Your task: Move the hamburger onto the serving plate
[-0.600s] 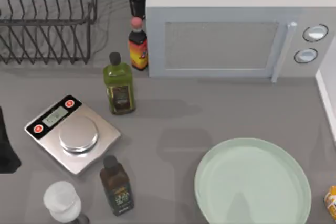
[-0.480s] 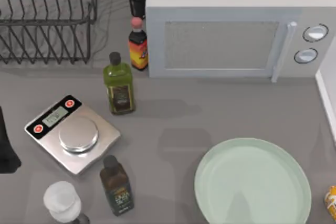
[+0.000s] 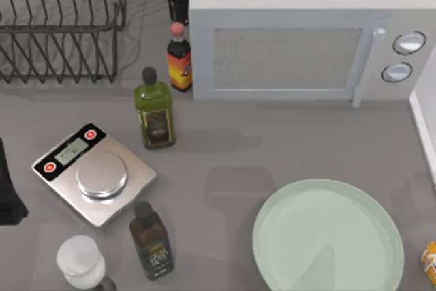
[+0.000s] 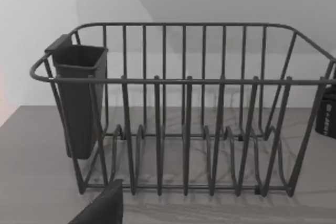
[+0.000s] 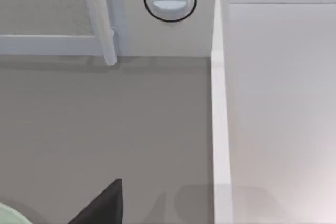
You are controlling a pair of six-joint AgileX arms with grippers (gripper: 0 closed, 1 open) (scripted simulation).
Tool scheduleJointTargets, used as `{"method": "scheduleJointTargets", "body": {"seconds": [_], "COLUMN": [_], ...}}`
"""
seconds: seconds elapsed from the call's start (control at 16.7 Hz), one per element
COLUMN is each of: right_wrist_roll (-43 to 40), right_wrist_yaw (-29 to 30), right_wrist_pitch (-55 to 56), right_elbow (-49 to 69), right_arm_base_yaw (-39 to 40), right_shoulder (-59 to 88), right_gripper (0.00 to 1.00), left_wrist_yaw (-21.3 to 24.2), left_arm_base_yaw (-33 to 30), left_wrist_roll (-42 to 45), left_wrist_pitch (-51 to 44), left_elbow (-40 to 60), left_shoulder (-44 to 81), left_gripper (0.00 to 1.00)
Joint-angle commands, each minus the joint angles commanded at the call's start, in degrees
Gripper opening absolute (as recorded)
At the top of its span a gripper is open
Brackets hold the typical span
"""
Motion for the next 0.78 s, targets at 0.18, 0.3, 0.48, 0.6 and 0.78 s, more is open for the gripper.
{"method": "scheduleJointTargets", "body": {"seconds": [0.18,0.3,0.48,0.6,0.78], "right_wrist_roll": [1.27,2.08,3.22,3.87,4.53], "right_wrist_yaw": [0.15,0.18,0.13,0.11,0.08], "right_wrist_pitch": [-10.86,-17.99,-27.51,-32.54,-37.47], "right_elbow": [7.66,12.65,19.56,23.52,27.8], "right_arm_base_yaw": [2.48,4.19,6.58,7.85,9.13], "right_shoulder": [15.97,26.18,38.65,45.36,52.31], "right_gripper": [1.0,1.0,1.0,1.0,1.0], "left_wrist_yaw": [0.0,0.0,0.0,0.0,0.0], "left_arm_base_yaw": [0.0,0.0,0.0,0.0,0.0], "left_wrist_roll": [0.0,0.0,0.0,0.0,0.0], "left_wrist_pitch": [0.0,0.0,0.0,0.0,0.0], "left_elbow": [0.0,0.0,0.0,0.0,0.0], "left_shoulder": [0.0,0.0,0.0,0.0,0.0], "left_gripper": [1.0,1.0,1.0,1.0,1.0]}}
